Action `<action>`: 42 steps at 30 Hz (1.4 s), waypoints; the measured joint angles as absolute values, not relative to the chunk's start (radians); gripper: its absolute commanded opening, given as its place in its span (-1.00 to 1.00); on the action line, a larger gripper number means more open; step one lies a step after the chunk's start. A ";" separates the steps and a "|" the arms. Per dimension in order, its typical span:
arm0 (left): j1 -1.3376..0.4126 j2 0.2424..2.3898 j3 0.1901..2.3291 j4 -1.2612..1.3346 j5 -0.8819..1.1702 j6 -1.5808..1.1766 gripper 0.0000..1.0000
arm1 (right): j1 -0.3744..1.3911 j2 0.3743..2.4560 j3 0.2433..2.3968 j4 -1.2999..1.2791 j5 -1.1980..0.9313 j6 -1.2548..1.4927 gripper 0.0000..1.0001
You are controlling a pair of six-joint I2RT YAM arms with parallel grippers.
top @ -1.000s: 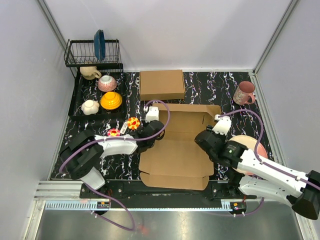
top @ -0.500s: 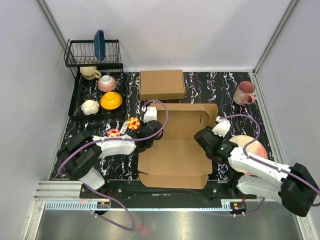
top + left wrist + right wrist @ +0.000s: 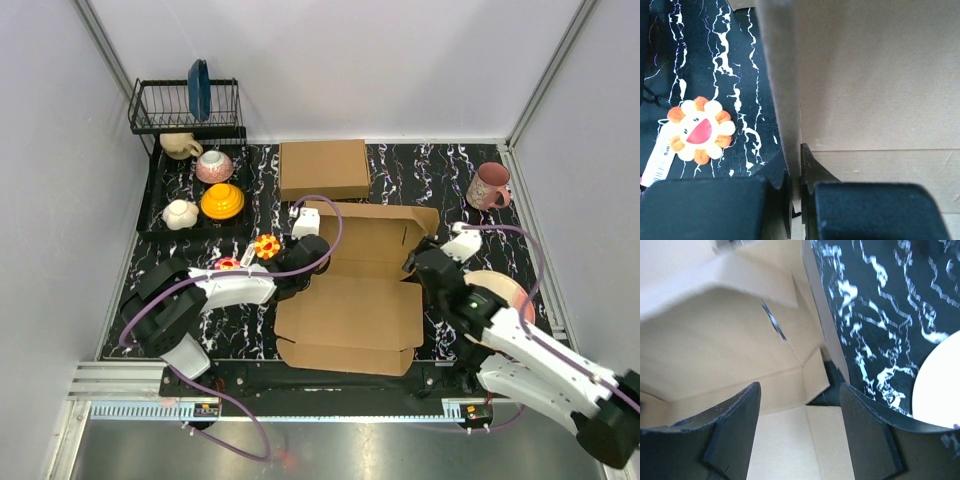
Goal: Fold the paper box
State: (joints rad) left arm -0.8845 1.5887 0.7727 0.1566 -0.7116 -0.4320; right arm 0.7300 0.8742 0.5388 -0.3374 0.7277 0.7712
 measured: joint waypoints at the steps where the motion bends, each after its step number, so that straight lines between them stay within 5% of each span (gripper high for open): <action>1: -0.884 1.589 0.773 0.157 -0.712 -0.428 -1.00 | 0.730 0.821 0.556 -0.356 0.743 0.764 0.39; 6: -0.884 1.589 0.773 0.159 -0.712 -0.421 -1.00 | 0.702 0.722 0.660 -0.442 0.809 0.749 0.30; 32: -0.883 1.591 0.785 0.160 -0.711 -0.389 -1.00 | 0.524 1.148 0.668 -0.272 0.763 0.586 0.04; 42: -0.883 1.595 0.801 0.155 -0.712 -0.374 -1.00 | 0.522 0.907 0.660 -0.303 0.712 0.561 0.15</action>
State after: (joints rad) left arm -0.8825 1.5948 0.8005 0.1551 -0.7116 -0.3744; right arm 0.5224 0.9066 0.6601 -0.3031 0.7116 0.5613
